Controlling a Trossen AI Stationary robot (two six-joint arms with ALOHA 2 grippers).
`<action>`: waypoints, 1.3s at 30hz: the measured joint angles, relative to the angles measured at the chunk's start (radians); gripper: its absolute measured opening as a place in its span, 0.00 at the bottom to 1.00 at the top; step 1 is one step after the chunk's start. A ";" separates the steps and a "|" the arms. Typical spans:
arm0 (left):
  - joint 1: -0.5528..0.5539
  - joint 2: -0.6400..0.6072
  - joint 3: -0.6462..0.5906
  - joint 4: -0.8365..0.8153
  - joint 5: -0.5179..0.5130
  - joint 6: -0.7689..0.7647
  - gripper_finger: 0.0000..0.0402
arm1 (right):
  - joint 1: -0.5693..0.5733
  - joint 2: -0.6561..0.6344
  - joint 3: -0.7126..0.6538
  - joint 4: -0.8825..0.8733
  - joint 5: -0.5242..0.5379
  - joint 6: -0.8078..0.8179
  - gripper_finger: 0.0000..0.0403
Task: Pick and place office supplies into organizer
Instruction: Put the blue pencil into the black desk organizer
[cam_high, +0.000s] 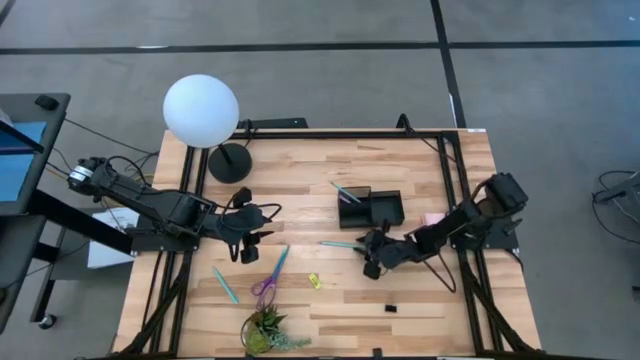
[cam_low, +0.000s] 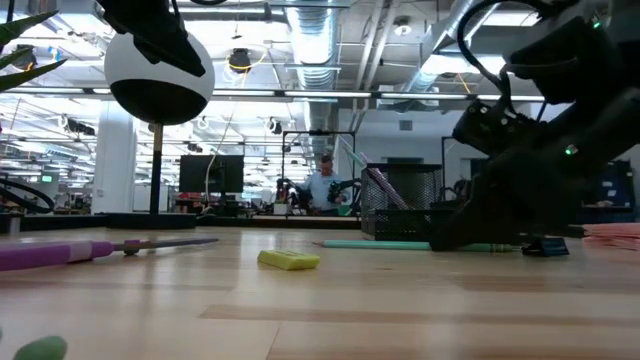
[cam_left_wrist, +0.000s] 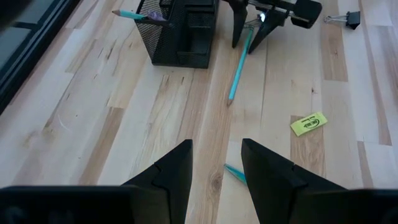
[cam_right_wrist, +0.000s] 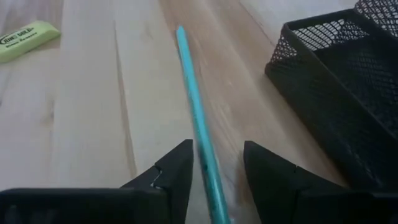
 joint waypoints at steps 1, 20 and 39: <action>0.000 0.000 0.000 0.000 0.000 0.000 0.34 | 0.001 0.009 0.000 0.010 0.006 0.000 0.34; 0.000 0.000 0.000 -0.019 0.006 0.005 0.34 | 0.171 0.042 0.025 0.155 -0.041 0.239 0.31; 0.000 0.000 0.000 -0.017 0.003 -0.005 0.34 | 0.300 0.111 0.309 0.155 0.000 0.175 0.29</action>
